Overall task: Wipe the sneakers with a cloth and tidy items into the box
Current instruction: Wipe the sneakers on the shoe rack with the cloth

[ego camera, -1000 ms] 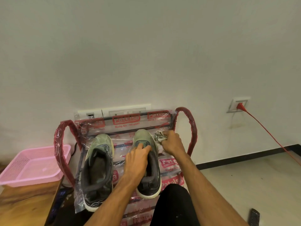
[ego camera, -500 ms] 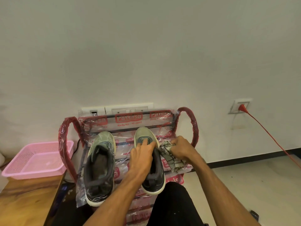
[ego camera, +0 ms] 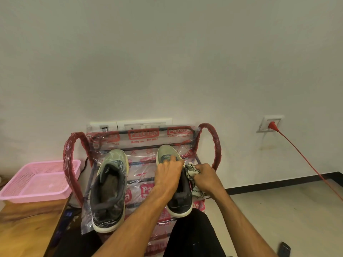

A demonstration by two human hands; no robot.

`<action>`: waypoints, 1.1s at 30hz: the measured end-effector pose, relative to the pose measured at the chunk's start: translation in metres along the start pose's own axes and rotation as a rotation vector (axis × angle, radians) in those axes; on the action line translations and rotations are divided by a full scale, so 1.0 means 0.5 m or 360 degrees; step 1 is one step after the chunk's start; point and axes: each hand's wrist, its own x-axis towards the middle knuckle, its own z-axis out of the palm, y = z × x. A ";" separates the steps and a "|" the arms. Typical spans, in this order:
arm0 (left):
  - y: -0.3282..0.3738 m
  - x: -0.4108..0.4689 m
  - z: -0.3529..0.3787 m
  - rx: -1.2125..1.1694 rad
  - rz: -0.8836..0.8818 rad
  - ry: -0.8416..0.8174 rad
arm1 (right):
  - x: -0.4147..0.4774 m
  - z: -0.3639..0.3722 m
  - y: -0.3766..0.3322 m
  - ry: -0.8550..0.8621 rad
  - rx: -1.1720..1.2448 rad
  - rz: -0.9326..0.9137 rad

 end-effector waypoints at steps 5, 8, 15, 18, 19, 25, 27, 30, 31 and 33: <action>0.002 -0.002 -0.001 0.0057 0.0052 -0.0029 | 0.002 0.012 0.002 0.0058 0.0024 -0.0008; -0.007 -0.004 -0.007 -0.0026 0.0076 0.0012 | 0.005 0.013 0.003 0.0078 0.0036 0.0031; -0.067 -0.010 -0.039 -0.0246 0.0182 0.0104 | 0.007 -0.027 -0.028 0.0263 0.0013 -0.0075; -0.103 -0.030 -0.072 -0.0263 0.0122 0.0162 | -0.001 -0.037 -0.061 0.0294 -0.0023 -0.0181; -0.118 -0.037 -0.083 -0.0245 0.0087 0.0183 | -0.002 -0.039 -0.073 0.0302 -0.0035 -0.0217; -0.213 -0.091 -0.125 -0.0140 -0.0069 0.0194 | -0.018 -0.031 -0.144 0.0332 -0.0065 -0.0446; -0.246 -0.114 -0.133 -0.0112 -0.0097 0.0202 | -0.025 -0.020 -0.169 0.0316 -0.0061 -0.0504; -0.290 -0.142 -0.134 -0.0121 -0.0162 0.0172 | -0.026 0.009 -0.195 0.0277 -0.0060 -0.0598; -0.304 -0.148 -0.130 -0.0136 -0.0180 0.0132 | -0.026 0.020 -0.202 0.0269 -0.0056 -0.0637; -0.326 -0.155 -0.120 -0.0144 -0.0199 0.0042 | -0.027 0.040 -0.210 0.0243 -0.0055 -0.0704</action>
